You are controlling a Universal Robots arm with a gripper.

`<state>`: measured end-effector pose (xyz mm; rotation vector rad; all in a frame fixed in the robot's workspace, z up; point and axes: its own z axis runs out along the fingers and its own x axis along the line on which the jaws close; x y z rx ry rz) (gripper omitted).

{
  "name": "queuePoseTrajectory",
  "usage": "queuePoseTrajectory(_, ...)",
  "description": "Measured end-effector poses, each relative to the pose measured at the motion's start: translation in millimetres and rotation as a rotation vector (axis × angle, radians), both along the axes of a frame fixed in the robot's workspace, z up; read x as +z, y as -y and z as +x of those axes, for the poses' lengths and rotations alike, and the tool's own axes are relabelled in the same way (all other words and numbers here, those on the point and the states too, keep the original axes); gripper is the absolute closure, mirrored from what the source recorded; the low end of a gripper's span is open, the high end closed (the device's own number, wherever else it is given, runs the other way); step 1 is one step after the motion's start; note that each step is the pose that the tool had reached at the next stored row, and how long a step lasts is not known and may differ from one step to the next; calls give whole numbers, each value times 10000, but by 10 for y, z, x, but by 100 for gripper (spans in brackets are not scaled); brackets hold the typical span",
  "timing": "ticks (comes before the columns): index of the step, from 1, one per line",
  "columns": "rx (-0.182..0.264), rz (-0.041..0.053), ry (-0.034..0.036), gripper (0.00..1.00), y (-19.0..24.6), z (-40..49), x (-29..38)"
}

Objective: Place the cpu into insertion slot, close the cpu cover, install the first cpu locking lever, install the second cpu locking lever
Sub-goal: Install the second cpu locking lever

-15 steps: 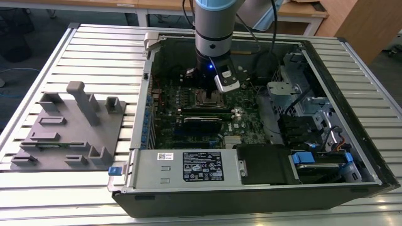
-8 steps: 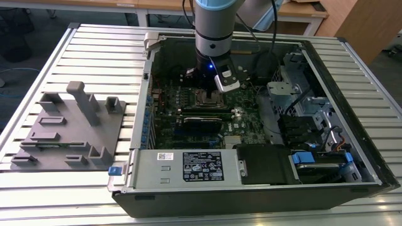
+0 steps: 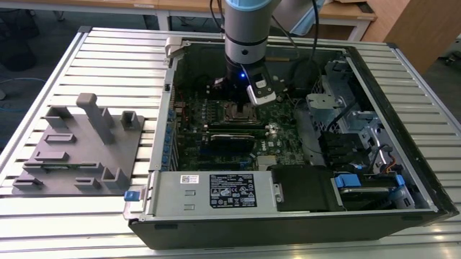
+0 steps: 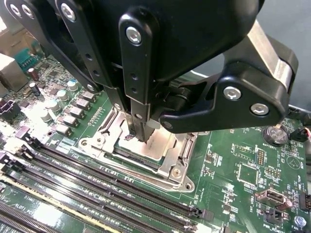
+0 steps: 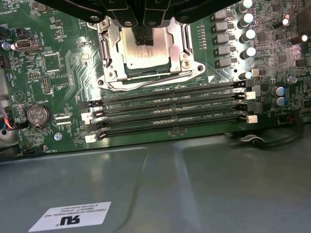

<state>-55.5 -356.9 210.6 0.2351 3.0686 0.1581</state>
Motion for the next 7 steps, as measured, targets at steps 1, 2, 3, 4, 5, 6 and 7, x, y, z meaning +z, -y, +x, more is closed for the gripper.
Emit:
queuePoseTrajectory(1,0,1,0,90,-1,0,4)
queuePoseTrajectory(2,0,2,2,90,-1,0,4)
queuePoseTrajectory(3,0,2,1,90,-1,0,4)
queuePoseTrajectory(4,0,0,0,90,-3,0,5)
queuePoseTrajectory(5,0,1,0,90,-6,0,5)
queuePoseTrajectory(6,0,0,0,90,-6,0,5)
queuePoseTrajectory(7,0,0,0,90,-6,0,5)
